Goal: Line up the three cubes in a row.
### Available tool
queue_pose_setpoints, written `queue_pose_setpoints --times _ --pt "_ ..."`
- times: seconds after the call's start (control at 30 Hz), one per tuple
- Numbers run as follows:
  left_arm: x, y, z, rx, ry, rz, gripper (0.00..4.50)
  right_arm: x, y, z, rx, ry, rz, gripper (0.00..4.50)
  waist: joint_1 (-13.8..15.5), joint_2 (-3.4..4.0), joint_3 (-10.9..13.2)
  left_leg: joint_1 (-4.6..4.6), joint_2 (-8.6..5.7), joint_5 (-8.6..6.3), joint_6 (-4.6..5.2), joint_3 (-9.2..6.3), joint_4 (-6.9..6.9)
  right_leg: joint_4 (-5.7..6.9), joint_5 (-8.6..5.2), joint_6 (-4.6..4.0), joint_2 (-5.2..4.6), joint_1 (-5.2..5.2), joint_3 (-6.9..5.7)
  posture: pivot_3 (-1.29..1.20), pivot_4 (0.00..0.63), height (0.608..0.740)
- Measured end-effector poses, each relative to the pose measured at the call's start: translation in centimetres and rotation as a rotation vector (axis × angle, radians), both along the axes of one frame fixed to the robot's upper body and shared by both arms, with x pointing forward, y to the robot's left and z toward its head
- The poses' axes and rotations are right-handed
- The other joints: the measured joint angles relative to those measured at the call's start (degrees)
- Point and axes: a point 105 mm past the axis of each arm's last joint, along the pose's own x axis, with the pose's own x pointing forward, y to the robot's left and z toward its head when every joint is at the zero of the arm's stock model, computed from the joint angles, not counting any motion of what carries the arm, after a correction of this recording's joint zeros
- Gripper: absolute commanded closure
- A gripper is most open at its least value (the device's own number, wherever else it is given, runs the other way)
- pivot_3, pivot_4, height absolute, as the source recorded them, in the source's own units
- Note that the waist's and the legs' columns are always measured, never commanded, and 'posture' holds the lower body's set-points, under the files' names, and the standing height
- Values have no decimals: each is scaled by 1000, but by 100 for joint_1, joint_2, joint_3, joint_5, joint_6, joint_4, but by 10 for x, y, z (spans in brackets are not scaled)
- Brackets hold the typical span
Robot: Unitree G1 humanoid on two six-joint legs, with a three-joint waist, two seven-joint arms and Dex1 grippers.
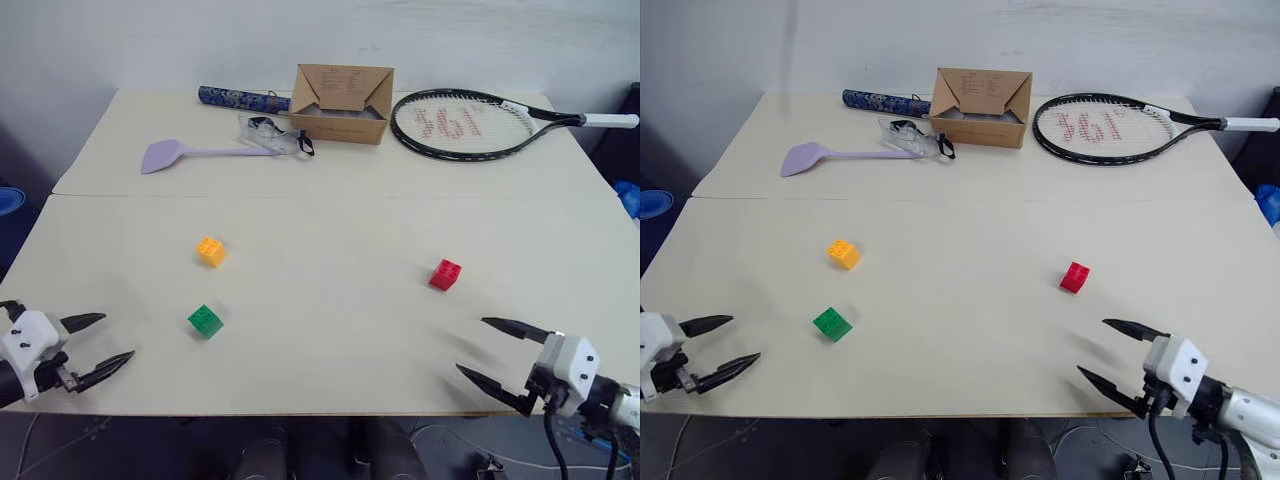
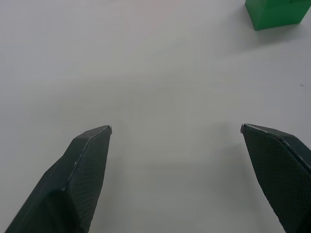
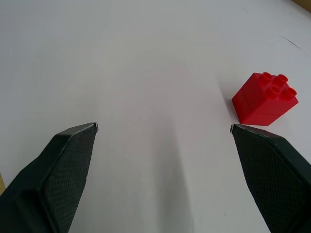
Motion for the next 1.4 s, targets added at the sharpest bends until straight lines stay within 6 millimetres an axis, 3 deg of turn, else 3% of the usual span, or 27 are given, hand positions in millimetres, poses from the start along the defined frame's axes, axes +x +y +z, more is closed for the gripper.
queue_pose_setpoints --times 0.17,0.27,0.4,0.57,0.7,0.87,1.07,1.23,1.37,1.4 --pt "-3 -11 -2 -86 62 -60 15 4 0 3 11 -21 -15 0 -3 0 0 -1 0 1 2 0 1 0 0 0 1 0 -1 0 150 740" --pt "-2 -33 12 -188 124 -177 15 6 -5 6 43 -34 -64 0 19 -1 0 -1 -1 3 4 -2 5 2 0 0 0 3 -2 0 150 740" --pt "12 -64 36 -248 93 -294 15 3 -27 6 41 -42 -174 0 45 5 -3 0 -4 3 5 -2 6 3 1 1 -1 5 0 0 150 740" --pt "20 -103 45 -246 70 -451 15 -9 -69 -11 28 14 -344 0 -1 6 -3 0 -4 6 6 2 6 3 1 1 8 7 1 0 150 740" --pt "28 -121 54 -244 30 -512 15 -8 -75 -14 33 13 -365 0 -60 8 -4 10 -2 10 0 12 6 17 1 1 13 7 12 0 150 740" --pt "34 -133 59 -262 1 -547 15 25 -59 6 78 -37 -277 0 -126 10 -4 13 -2 14 -2 13 6 36 -1 -1 13 5 14 0 150 740" --pt "41 -146 67 -279 -45 -594 15 79 -30 17 99 2 -104 0 -133 12 -3 4 -4 25 4 12 16 47 -1 -1 14 1 9 0 150 740" --pt "41 -150 68 -270 -45 -631 15 115 -21 16 67 44 -32 0 -125 12 -2 -4 -5 31 8 9 22 48 -1 -1 15 1 1 0 150 740" --pt "40 -151 67 -265 -47 -641 15 128 -17 10 43 92 15 0 -119 12 -2 -7 -5 32 10 7 25 47 -1 -1 14 2 -1 0 150 740" --pt "40 -151 67 -265 -45 -643 2 129 -15 8 43 103 27 185 -122 12 -2 -6 -5 32 10 7 25 48 -1 -1 14 2 -1 0 150 740"
